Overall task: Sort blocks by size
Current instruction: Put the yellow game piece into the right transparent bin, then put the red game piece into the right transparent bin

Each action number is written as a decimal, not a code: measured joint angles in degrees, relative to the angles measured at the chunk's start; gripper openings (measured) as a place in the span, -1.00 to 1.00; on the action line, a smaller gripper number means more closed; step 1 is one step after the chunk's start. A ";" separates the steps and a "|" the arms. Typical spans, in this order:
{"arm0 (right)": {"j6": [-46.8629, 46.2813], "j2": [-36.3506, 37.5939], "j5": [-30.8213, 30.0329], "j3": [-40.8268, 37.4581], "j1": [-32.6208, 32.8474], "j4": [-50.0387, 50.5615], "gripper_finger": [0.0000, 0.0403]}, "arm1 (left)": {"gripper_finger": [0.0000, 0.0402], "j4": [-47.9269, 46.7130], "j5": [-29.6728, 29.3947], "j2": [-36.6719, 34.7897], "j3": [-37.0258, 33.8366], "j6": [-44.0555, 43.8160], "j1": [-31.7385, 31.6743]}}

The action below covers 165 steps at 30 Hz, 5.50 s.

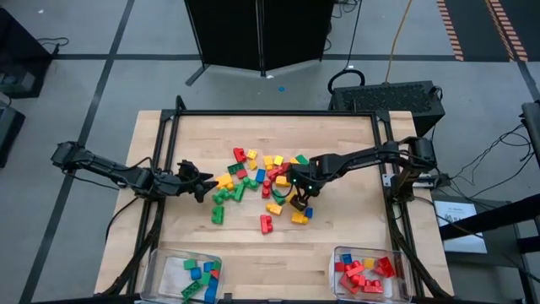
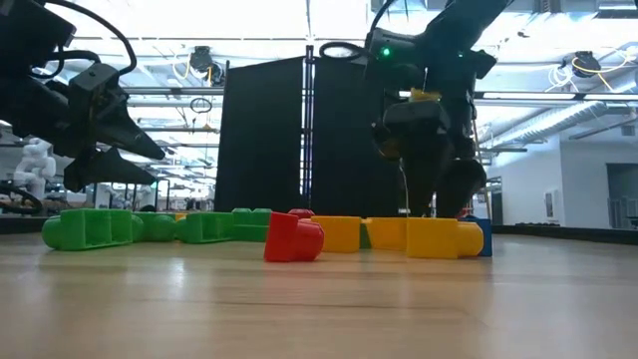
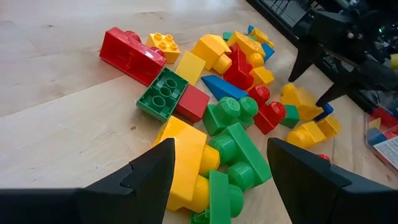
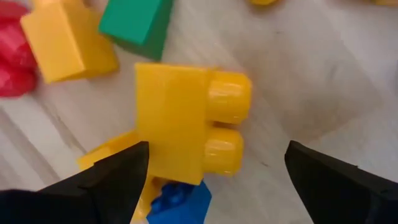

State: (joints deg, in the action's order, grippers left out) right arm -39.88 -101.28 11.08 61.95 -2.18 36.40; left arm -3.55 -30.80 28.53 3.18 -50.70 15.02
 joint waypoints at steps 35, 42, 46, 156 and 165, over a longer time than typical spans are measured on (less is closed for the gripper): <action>-4.16 -8.71 -2.56 0.94 1.43 -5.02 0.58 | 0.27 -0.07 -0.12 0.00 0.00 -0.02 -0.01; -5.60 -8.71 -5.45 0.90 1.54 -4.63 0.29 | 0.27 -0.04 -0.82 0.00 0.00 -0.07 -0.02; -5.54 -8.46 -6.10 2.20 1.86 -3.19 0.29 | 0.27 -0.02 -0.79 0.01 0.00 -0.09 -0.02; -26.99 -17.96 -17.19 21.86 15.27 -12.00 0.56 | 0.27 -0.04 0.69 0.09 -0.07 -1.44 0.00; -17.10 -17.94 -17.63 21.86 17.20 -14.22 0.55 | 0.27 -0.02 0.65 0.09 -0.04 -1.44 0.00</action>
State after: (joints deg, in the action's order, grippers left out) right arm -56.98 -119.22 -6.54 83.81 15.02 22.19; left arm -3.57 -30.15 28.62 3.14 -52.14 15.03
